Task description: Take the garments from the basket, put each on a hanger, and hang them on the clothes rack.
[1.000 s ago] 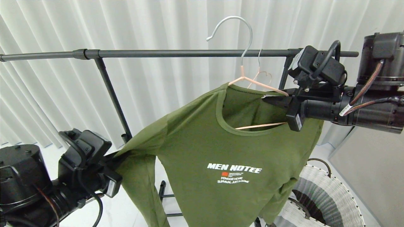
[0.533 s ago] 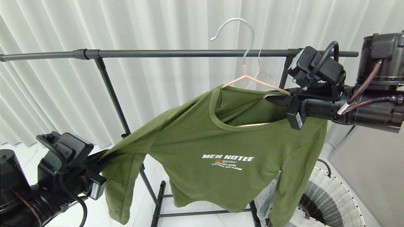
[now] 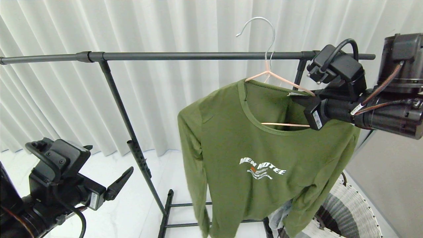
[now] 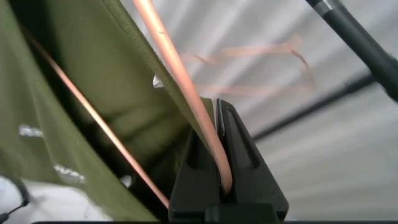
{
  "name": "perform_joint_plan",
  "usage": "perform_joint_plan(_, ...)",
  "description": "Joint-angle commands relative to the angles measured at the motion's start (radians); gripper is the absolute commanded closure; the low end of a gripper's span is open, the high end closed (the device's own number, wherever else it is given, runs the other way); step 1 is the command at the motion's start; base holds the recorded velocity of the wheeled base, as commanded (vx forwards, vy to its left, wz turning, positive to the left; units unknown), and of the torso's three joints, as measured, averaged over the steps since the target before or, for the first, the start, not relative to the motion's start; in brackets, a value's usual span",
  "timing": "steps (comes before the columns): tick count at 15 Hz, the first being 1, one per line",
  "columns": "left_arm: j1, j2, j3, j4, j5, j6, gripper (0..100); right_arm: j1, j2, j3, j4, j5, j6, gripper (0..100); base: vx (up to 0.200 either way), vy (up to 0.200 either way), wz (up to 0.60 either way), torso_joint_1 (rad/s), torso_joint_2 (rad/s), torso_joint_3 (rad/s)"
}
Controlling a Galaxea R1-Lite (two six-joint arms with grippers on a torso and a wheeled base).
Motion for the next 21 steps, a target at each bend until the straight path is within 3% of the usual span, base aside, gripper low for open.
perform_joint_plan(1,0.000,-0.012,-0.007,-0.001,0.000,0.004,0,-0.009,-0.002,0.002,0.003,-0.017,0.003,100,0.000,0.000,0.00,0.000,0.00,0.000)
perform_joint_plan(11,0.001,-0.010,-0.027,-0.001,0.010,0.025,0,-0.013,0.001,0.002,0.006,-0.061,0.020,100,0.000,0.180,0.00,0.003,0.00,0.003)
perform_joint_plan(15,0.004,-0.012,-0.025,-0.001,0.012,0.032,0,-0.015,0.027,-0.001,0.007,-0.156,0.035,100,0.000,0.000,0.00,0.000,0.00,0.000)
perform_joint_plan(18,0.009,-0.012,-0.027,-0.001,0.012,0.090,0,-0.015,0.042,-0.011,0.011,-0.221,0.061,100,0.000,0.000,0.00,0.000,0.00,0.000)
perform_joint_plan(21,0.009,-0.015,-0.028,-0.001,0.012,0.096,0,-0.023,0.088,-0.057,0.034,-0.346,0.116,100,0.000,0.000,0.00,0.000,0.00,0.000)
